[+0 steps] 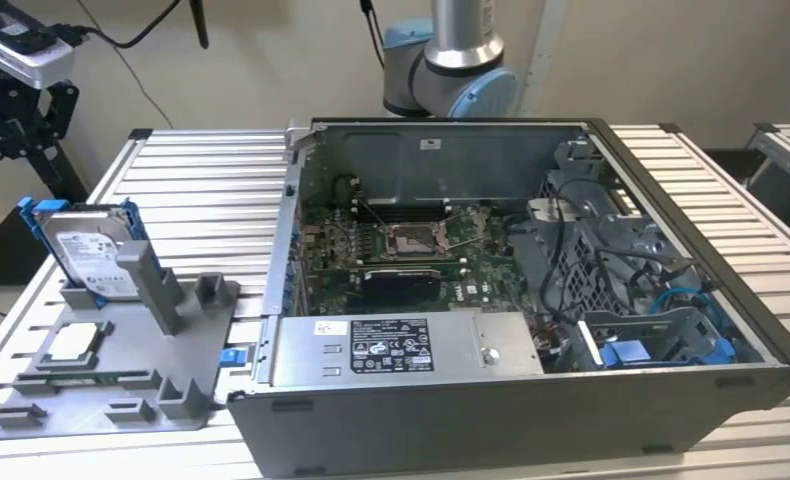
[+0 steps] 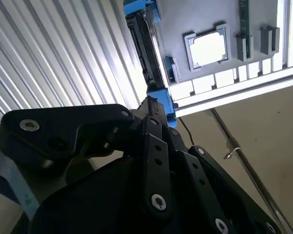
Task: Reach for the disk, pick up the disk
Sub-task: 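Pick up the disk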
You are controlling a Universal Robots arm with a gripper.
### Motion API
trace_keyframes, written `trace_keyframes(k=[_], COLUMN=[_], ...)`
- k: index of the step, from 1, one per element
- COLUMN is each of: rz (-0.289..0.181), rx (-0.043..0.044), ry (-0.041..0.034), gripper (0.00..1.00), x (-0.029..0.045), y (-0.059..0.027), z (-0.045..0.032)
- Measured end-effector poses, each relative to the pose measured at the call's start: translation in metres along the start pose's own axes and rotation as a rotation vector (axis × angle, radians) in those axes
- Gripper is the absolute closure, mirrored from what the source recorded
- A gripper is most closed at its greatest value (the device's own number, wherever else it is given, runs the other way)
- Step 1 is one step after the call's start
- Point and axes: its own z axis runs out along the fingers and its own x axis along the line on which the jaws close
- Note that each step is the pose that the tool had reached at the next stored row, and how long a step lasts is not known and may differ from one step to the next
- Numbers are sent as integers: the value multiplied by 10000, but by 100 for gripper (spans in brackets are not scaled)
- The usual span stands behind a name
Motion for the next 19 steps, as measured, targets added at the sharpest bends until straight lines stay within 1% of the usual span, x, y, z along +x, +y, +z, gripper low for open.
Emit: trace_keyframes(k=[5,10,11,19], rz=[-826,-1688,-1850,-3221], rx=[1,70,72,20], ry=[-11,-97,-103,-75], gripper=[100,100,100,100], x=[-1,0,0,4], y=[0,-1,-1,4], z=[-1,0,0,0])
